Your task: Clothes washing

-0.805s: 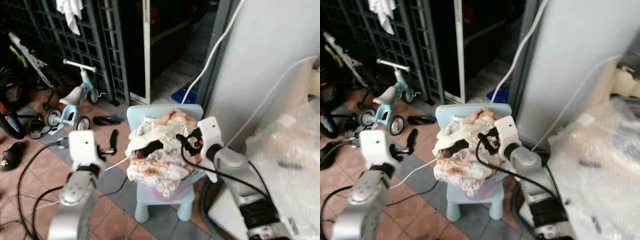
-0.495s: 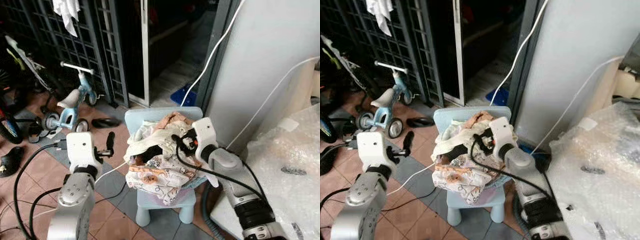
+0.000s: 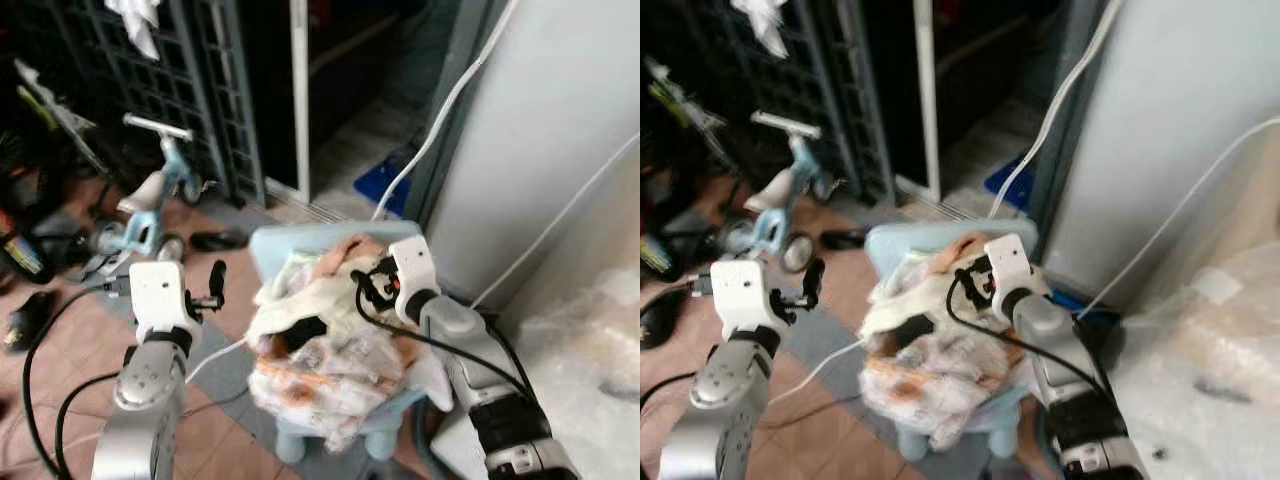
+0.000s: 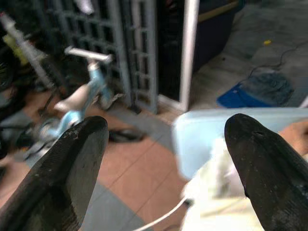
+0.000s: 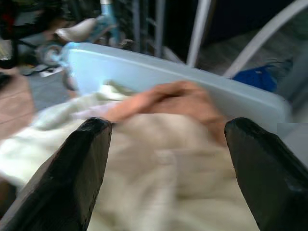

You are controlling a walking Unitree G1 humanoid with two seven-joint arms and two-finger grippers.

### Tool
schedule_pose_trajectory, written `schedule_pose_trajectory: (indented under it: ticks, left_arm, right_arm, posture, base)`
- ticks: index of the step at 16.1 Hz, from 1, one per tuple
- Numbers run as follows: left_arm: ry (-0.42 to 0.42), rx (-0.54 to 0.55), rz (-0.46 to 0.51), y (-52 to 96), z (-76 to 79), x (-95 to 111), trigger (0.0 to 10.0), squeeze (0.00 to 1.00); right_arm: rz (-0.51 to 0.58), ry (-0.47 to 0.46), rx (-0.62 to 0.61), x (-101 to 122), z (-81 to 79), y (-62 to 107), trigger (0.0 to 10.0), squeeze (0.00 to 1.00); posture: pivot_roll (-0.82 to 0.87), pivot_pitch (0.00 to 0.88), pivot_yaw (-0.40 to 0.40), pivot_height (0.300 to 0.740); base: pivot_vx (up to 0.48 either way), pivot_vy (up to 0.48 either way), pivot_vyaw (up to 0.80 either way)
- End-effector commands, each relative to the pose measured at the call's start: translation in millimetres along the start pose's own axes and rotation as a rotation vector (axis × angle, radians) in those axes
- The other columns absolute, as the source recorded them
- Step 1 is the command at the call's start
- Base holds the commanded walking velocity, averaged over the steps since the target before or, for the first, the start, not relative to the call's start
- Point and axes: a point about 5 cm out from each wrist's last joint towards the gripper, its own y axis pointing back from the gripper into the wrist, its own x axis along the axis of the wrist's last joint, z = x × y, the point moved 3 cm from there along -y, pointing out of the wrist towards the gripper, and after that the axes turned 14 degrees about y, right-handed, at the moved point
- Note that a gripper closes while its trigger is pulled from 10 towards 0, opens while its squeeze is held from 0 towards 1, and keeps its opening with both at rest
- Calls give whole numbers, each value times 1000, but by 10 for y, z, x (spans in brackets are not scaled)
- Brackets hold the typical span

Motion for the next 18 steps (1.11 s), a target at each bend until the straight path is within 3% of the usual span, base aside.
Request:
schedule_pose_trajectory:
  ticks: [1,6,9,12,14,18]
  left_arm:
    - [3,-8,-5,12,41,-8,10000,0]
    - [17,0,-22,52,15,-35,10000,0]
    - [23,1,-29,69,32,-59,10000,0]
    - [6,-6,-60,61,47,-81,10000,0]
    - [-1,-12,-68,75,38,-79,10000,0]
    - [-13,1,-91,161,-2,-119,10000,0]
  right_arm:
    - [-67,9,-22,-116,108,2,10000,0]
    - [-164,-37,-41,-264,157,-15,10000,0]
    - [-199,-55,0,-322,118,-13,10000,0]
    - [-301,-117,57,-422,72,-45,9686,0]
    - [-357,-138,30,-465,116,-92,0,0]
    - [-390,-131,36,-401,71,-225,0,0]
  posture:
    - [47,10,23,740]
    - [61,24,11,740]
    - [64,26,9,740]
    - [76,45,7,740]
    - [84,61,0,740]
    - [105,75,-6,740]
  base:
    - [0,0,0]
    - [0,0,0]
    - [0,0,0]
    - [0,0,0]
    - [0,0,0]
    - [0,0,0]
